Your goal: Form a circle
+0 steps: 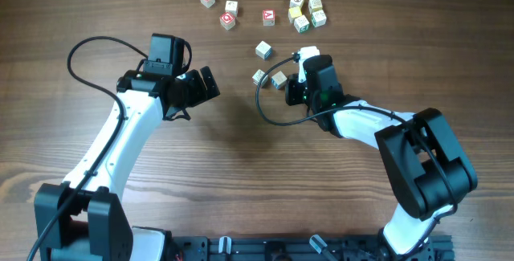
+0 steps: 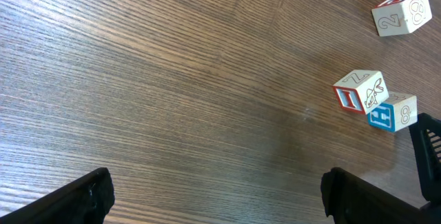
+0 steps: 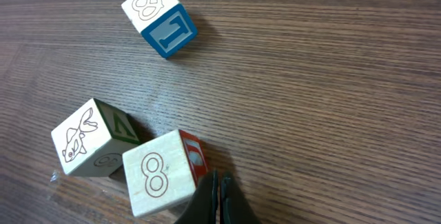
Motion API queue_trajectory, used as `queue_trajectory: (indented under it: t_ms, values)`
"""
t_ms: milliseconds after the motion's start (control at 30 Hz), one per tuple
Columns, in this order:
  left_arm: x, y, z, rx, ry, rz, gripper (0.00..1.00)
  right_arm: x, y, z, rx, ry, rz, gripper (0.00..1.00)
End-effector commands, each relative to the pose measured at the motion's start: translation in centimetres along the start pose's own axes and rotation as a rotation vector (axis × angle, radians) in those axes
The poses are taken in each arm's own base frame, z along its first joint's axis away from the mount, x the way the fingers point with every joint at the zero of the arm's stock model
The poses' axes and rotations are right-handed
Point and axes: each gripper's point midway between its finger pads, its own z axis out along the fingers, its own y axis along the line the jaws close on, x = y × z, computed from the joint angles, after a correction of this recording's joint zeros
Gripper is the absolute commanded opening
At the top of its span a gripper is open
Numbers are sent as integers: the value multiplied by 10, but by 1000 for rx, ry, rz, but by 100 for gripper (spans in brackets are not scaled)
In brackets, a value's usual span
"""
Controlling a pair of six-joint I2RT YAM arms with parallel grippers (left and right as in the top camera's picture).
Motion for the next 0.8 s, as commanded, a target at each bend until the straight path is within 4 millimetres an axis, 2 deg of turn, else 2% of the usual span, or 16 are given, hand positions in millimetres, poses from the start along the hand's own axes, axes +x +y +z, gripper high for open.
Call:
queue_trajectory:
  t_ms: [0, 767]
  values:
    - [-2, 4, 0, -10, -6, 13, 100, 7, 5, 6, -33, 23, 3, 4]
    - [-1, 3, 0, -10, -5, 13, 100, -2, 4, 6, -21, -17, -96, 5]
